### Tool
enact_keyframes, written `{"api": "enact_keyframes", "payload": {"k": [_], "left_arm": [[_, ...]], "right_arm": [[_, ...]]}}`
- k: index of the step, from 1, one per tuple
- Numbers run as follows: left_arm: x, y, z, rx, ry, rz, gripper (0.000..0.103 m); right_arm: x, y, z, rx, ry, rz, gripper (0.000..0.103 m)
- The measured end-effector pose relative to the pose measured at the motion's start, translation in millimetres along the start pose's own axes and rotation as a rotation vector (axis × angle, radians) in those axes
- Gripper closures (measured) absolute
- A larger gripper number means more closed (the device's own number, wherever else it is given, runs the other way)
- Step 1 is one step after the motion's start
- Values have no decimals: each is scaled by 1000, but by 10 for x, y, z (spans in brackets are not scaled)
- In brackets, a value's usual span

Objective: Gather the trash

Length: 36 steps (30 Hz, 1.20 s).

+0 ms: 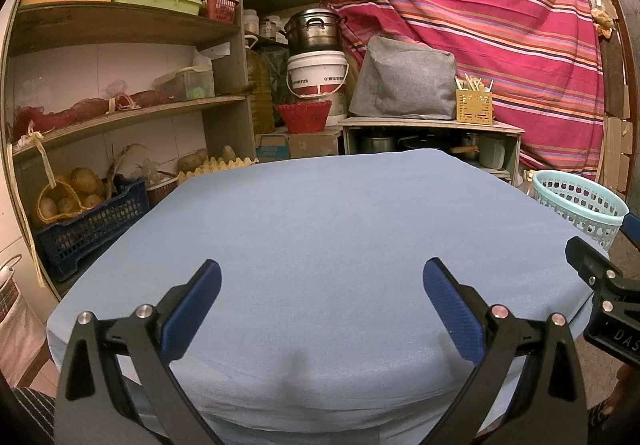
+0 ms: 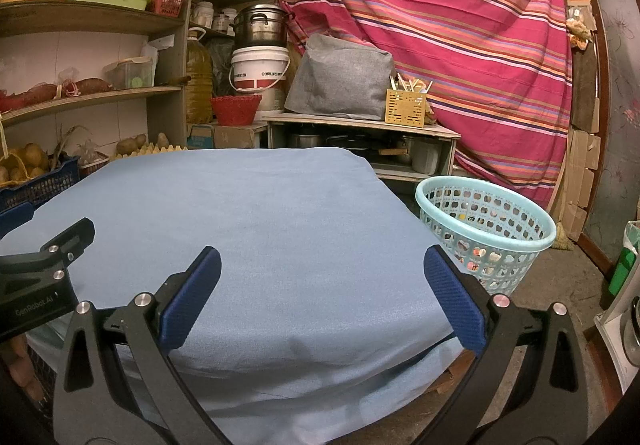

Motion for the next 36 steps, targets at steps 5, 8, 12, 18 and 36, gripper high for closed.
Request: {"api": "enact_keyframes", "payload": {"k": [5,8,12,18,36], "left_arm": [[-7,3,0,-2,1,0,4],[-6,3,-2,0,2,1,4],[0,2,-2,-1,0,0,4],[10,-2,-3,-1,0,0,4],[24,-5,-6,-1,0,-1,4]], "right_arm": [[0,-1,-1,0,0,0,4],[0,-1,0,0,0,0,4],[-5,1,-3,0,-1,0,4],[-6,1,-3,0,-1,0,4],[-4,0,-5,-1,-1,0,4]]}}
Point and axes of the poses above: each gripper's, at about its wrist camera, not at the fingertips, and y roughly against the way its jaws point, x to its left, z to its top, the point moved 6 cm from there along -y, roughly the way its jaws point, and after that the axes turned 13 degrees about y, right-handed, at the moved point
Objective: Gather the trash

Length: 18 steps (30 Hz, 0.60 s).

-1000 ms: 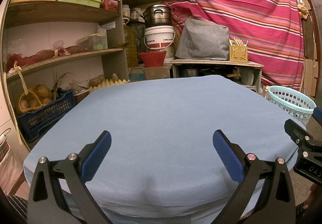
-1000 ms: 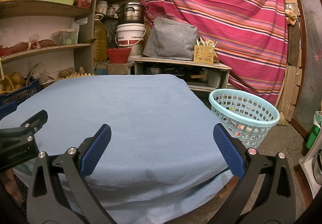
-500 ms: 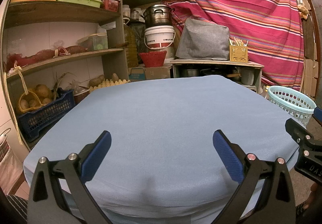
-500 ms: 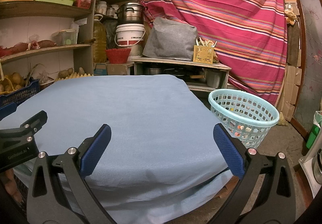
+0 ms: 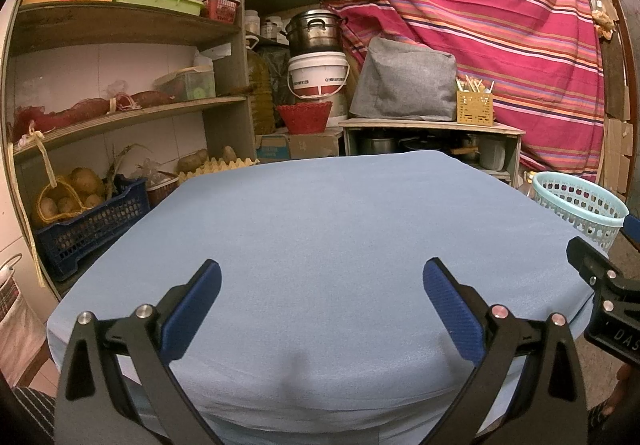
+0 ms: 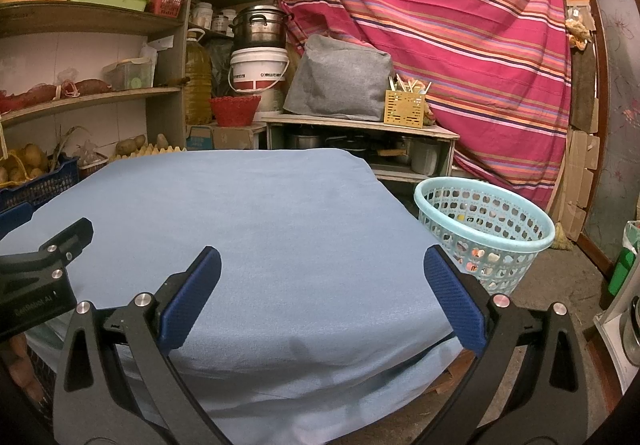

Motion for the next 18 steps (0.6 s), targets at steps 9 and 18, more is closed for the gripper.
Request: {"api": "enact_keyframes", "payload": {"k": [9,18], "left_arm": [[20,2,23,-1,1,-1,4],[11,19,65,-12,2,1,4]], "right_arm": [[0,0,3,-1,0,0,4],[-4,0,1,-1,1,0,4]]}}
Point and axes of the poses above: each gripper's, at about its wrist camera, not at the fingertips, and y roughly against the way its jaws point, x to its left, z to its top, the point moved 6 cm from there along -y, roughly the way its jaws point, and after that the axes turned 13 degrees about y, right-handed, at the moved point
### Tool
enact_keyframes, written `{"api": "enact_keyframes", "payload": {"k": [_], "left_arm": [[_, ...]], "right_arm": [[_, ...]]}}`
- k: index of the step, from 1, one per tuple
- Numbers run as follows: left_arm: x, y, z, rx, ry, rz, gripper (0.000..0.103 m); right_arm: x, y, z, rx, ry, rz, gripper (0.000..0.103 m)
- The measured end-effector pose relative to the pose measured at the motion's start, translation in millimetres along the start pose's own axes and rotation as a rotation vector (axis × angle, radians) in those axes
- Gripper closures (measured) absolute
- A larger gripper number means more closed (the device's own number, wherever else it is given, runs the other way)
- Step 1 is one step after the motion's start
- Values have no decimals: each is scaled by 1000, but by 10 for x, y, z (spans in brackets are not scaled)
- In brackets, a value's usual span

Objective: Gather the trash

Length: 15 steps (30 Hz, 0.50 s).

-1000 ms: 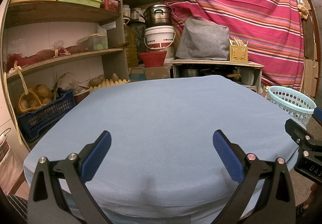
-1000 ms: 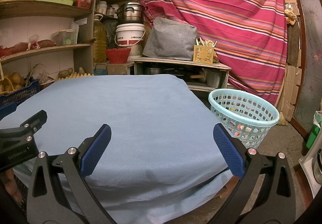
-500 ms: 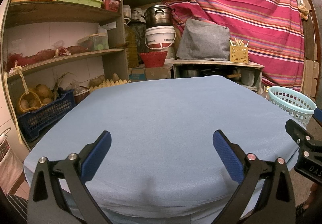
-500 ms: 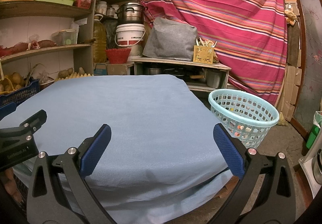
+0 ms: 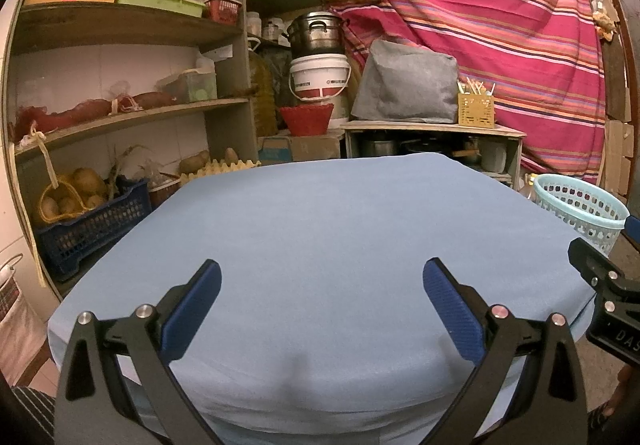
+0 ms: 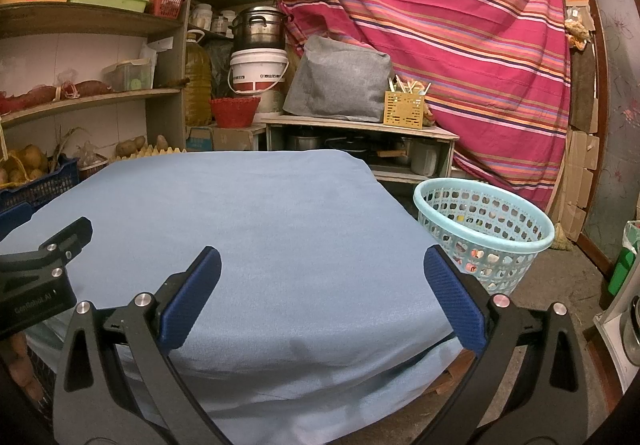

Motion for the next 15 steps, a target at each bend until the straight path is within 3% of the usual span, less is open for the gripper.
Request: {"api": "enact_keyframes", "payload": {"k": [15], "left_arm": [[-42,-12,46,-14,-10,-1,4]], "right_arm": [[2,0,-2,-1,-1,0,4]]}}
Point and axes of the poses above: each gripper's, at about its wrist camera, not at the fingertips, and y roughly against the way its jaws point, x to its left, z to its top, the point moved 6 cm from there along -y, roughly the way its jaws point, and after that the axes turned 13 degrees about y, right-handed, at the moved point
